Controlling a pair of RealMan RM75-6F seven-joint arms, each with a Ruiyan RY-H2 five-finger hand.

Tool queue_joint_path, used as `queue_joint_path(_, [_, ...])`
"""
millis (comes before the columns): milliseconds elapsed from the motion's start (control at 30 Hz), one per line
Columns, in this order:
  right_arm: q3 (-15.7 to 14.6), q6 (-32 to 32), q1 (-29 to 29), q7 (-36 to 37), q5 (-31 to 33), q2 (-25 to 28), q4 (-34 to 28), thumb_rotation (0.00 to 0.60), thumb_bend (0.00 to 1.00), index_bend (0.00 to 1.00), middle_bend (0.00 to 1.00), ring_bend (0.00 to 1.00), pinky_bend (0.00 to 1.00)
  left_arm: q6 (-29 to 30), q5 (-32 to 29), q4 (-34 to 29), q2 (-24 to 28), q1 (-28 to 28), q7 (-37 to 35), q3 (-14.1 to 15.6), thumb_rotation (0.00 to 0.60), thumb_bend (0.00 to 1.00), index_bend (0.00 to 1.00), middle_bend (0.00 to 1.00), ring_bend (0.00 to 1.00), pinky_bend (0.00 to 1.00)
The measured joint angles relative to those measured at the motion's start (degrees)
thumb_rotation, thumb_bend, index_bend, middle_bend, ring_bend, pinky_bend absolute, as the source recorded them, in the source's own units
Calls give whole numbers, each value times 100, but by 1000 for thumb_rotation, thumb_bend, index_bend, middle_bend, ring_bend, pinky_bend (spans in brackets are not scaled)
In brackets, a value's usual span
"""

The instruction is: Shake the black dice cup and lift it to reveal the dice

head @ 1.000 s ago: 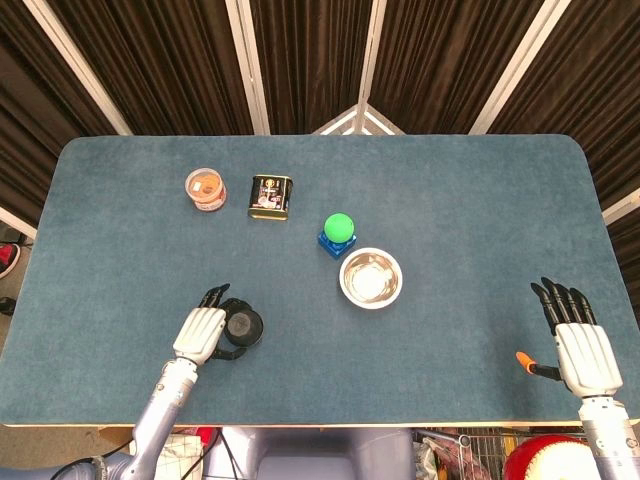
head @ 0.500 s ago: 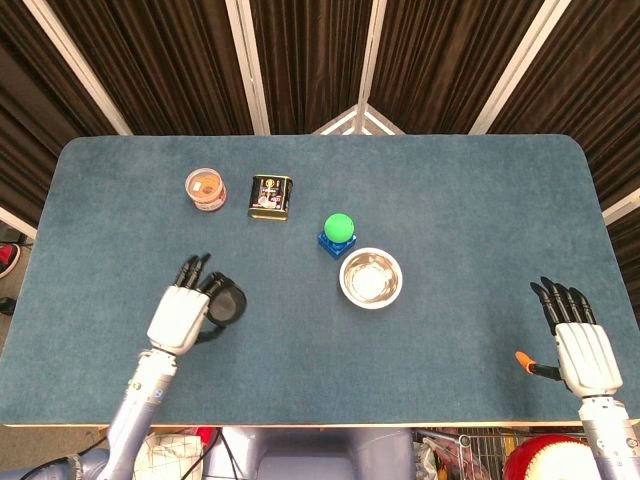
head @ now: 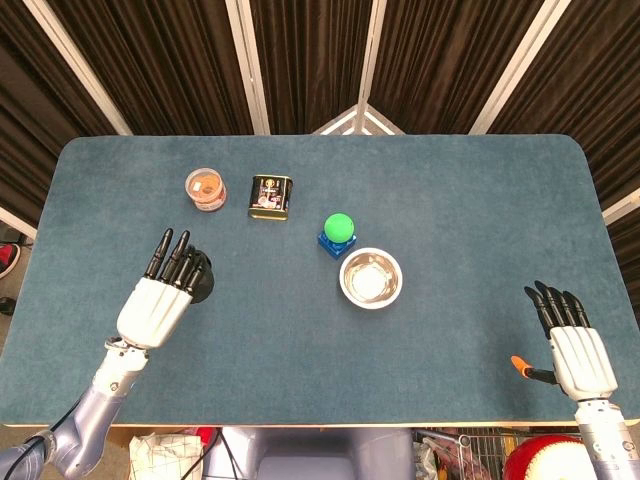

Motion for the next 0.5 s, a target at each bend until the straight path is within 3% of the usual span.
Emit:
queue_joint_path(100, [23,-66,44,13,39,-31,58,600,185,31,0,13,0,-333,-600,-663,95,37,-750,-4,600,380,384,440,19,25])
queue_joint_path(267, [13,-56,44,17,13,-55,86,600,185,31,0,13,0,-1438,-1975,-2285,569,-27,-2631,-121,600,380,384,436,19,18])
queue_joint_path(500, [-4,-21,24,-8,-9,-49,59,600,185,32,0,13,0,-3698,-3392,-3244,1477,-250,-5696,-567,600,380,386,437,19,19])
